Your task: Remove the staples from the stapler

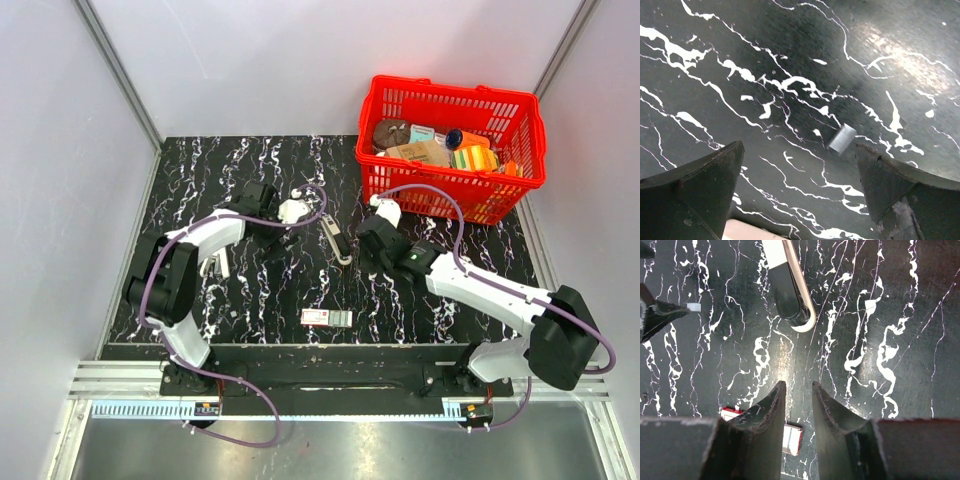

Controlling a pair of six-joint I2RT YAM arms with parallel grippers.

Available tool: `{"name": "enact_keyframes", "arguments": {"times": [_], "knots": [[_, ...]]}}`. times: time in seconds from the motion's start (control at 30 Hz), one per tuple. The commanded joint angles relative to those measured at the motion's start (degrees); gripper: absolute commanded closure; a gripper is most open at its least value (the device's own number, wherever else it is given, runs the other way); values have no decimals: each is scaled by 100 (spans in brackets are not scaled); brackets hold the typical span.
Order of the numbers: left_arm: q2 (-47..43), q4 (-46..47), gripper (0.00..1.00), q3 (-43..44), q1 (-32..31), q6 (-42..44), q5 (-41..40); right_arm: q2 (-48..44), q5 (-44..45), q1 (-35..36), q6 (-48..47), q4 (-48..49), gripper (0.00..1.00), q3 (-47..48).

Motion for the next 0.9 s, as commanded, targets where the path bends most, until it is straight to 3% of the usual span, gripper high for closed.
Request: {"name": "enact_keyframes", "arguments": {"times": [0.0,0.2,0.7,0.87], "knots": [[248,155,3,302,-73,328,-200,-86,-243,-149,-170,315,68,24],[302,-257,11,346,-135,609,90,-94,-392,-281,-223,403,70,-64],[328,-583,11,408,-311,706,284,-279,-489,-386,-214,421,73,-293],[573,-592,14,398,-442,891,-58,-279,-472,-413,-214,430,76,-328]]}}
